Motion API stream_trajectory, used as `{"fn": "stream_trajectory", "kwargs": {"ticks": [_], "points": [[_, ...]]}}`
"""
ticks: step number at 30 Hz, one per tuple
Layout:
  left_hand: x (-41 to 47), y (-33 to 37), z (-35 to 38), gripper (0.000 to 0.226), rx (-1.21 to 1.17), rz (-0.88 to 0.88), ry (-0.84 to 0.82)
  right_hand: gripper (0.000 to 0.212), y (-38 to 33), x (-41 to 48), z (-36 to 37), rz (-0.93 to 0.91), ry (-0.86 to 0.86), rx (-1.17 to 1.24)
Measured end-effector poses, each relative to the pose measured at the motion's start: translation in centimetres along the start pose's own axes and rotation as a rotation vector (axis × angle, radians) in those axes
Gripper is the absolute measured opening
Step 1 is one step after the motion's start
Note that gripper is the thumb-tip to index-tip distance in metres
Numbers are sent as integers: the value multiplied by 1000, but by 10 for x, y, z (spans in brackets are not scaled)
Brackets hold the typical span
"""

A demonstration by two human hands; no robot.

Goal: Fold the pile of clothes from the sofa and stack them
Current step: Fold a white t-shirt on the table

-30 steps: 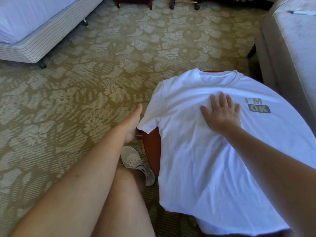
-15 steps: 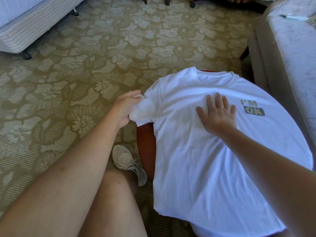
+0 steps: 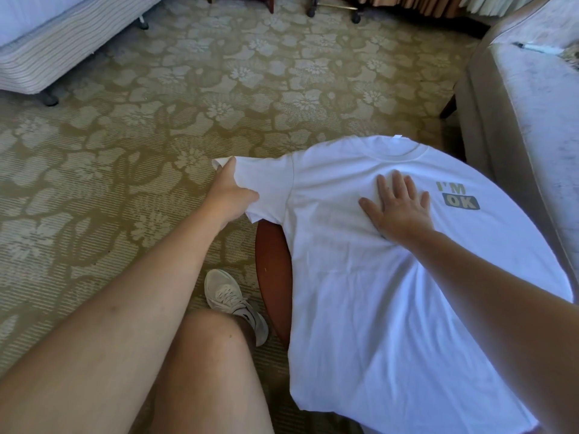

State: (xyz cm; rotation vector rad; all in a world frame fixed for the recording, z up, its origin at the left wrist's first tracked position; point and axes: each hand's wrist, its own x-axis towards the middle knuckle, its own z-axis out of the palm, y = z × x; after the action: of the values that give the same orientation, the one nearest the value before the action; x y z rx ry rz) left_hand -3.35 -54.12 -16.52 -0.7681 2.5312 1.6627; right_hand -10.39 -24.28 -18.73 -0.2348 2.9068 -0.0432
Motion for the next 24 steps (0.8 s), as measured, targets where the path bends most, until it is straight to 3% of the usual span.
{"fn": "stream_trajectory", "kwargs": {"ticks": [6, 9, 12, 14, 21, 24], "points": [[-7, 10, -18, 88, 126, -54, -13, 76, -10, -36, -6, -52, 79, 81], [-14, 13, -29, 88, 192, -87, -19, 77, -10, -55, -5, -129, 29, 36], [-28, 23, -33, 87, 275, -83, -20, 95, -9, -76, 10, -154, -3, 3], [-35, 31, -32, 85, 356, -45, -13, 102, -10, -84, 20, -145, 16, 11], [-54, 81, -11, 81, 797, 181, -8, 91, -12, -86, 24, -145, 43, 23], [-57, 101, 14, 80, 931, 321, -136, 94, -12, -85, 25, -142, 53, 17]]}}
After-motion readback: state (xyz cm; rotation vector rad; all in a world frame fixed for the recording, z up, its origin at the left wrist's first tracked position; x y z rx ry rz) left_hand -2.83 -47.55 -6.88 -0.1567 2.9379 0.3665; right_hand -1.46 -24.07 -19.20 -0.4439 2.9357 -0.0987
